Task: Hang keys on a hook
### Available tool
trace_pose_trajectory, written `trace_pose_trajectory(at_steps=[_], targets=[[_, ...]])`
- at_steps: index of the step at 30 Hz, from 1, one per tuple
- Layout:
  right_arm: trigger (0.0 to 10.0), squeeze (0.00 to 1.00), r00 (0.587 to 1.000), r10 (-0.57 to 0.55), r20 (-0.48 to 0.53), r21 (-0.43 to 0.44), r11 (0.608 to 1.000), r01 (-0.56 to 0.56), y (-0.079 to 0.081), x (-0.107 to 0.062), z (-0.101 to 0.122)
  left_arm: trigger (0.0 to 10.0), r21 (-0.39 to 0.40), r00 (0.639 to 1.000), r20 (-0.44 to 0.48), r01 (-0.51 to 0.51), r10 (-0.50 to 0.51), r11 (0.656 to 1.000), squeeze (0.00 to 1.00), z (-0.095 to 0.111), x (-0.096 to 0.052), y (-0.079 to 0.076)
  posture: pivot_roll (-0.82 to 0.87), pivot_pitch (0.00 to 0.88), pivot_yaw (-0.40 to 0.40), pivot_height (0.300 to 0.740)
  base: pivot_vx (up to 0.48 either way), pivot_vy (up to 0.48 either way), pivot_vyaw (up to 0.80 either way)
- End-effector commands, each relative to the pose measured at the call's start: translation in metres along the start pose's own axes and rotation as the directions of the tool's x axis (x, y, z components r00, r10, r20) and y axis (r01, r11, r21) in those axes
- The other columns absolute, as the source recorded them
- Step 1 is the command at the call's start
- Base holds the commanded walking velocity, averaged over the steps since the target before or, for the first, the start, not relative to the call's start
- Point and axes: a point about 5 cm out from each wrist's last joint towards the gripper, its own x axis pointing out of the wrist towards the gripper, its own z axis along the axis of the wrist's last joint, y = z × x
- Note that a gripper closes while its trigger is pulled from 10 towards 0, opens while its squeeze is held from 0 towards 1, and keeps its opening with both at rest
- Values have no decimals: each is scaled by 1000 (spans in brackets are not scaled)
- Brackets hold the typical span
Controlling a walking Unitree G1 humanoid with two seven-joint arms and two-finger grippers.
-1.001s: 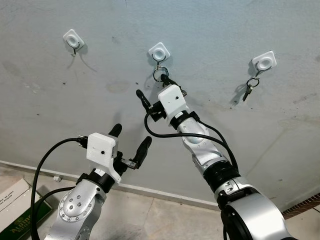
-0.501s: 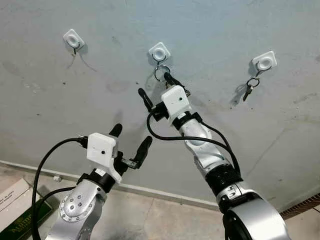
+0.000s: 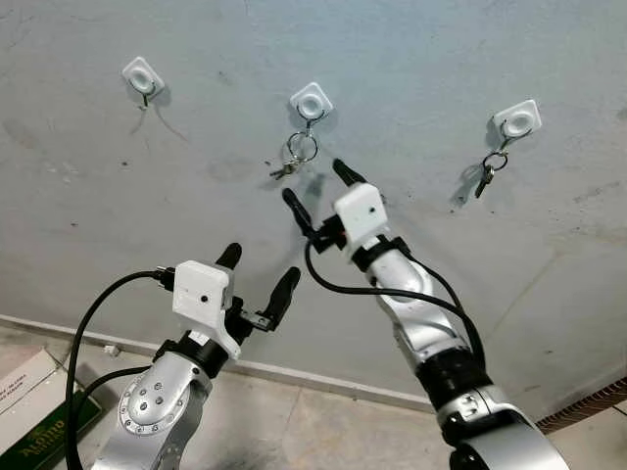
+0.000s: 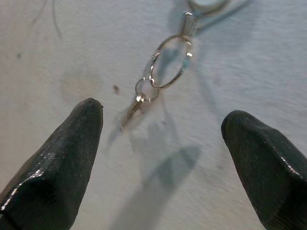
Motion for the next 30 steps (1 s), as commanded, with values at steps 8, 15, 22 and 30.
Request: trace_pose_trajectory(at_steps=[8,15,22,30], targets=[[10000,1000,996,-75,-46,-11,997,74,-14,-30,-3,10000,4,1000,-5,-5,5,1000,0,-2,2,0,130,60,-13,740,0,0,0],[10000,1000,976,-176,-129,-16,984,176,-28,-75,-3,10000,18,998,-9,-70,70,997,0,-4,1,6,93,57,-9,740,0,0,0],[10000,1000,942,-244,-230,-37,969,243,-40,-115,-2,10000,24,986,-68,-150,151,988,0,-17,-6,18,43,57,6,740,0,0,0],[10000,0,899,-272,-342,-35,960,277,-50,-148,0,10000,17,976,-128,-176,176,984,0,-31,-16,27,12,70,18,740,0,0,0]])
